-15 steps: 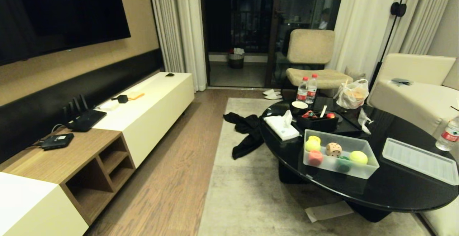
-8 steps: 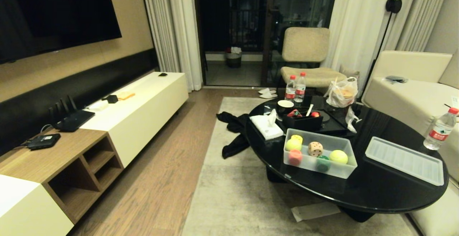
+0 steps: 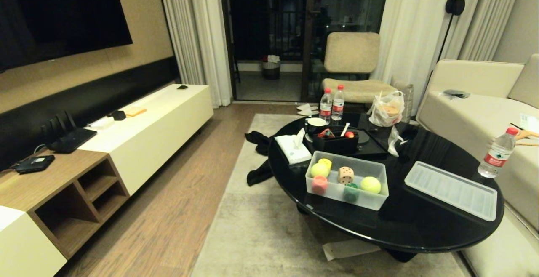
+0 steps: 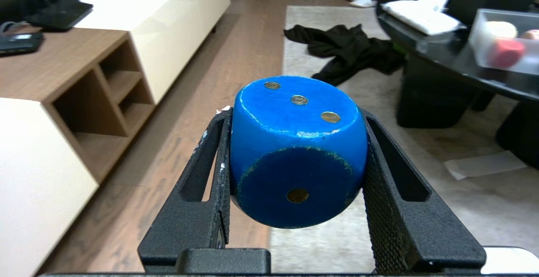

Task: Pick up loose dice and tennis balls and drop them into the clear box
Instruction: Put the toys in the box

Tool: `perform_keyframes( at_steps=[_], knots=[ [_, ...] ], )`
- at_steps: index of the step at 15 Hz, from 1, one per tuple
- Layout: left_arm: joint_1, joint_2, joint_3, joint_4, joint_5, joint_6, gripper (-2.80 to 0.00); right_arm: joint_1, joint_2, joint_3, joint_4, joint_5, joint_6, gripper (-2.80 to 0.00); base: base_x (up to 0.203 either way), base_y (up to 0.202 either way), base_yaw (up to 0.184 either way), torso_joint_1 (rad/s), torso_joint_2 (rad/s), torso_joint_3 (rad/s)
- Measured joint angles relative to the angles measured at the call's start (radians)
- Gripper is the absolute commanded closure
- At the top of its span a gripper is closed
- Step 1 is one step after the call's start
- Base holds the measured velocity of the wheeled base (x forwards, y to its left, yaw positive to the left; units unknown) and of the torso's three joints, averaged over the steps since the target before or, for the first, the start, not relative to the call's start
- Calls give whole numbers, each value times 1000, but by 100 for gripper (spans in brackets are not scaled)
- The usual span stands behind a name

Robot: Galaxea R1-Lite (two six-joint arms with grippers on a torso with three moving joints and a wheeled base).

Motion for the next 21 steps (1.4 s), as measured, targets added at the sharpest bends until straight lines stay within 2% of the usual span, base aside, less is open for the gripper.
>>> perform_keyframes(
  at_steps=[9, 15, 21],
  knots=[
    [1, 0, 0, 0, 0, 0, 0, 1, 0, 0, 0, 0, 0, 0, 0, -163, -3, 2, 2, 3],
    [2, 0, 0, 0, 0, 0, 0, 1, 0, 0, 0, 0, 0, 0, 17, 0, 2, 0, 0, 1],
    [0, 0, 0, 0, 0, 0, 0, 0, 0, 0, 0, 0, 0, 0, 184, 0, 0, 0, 0, 1]
  ],
)
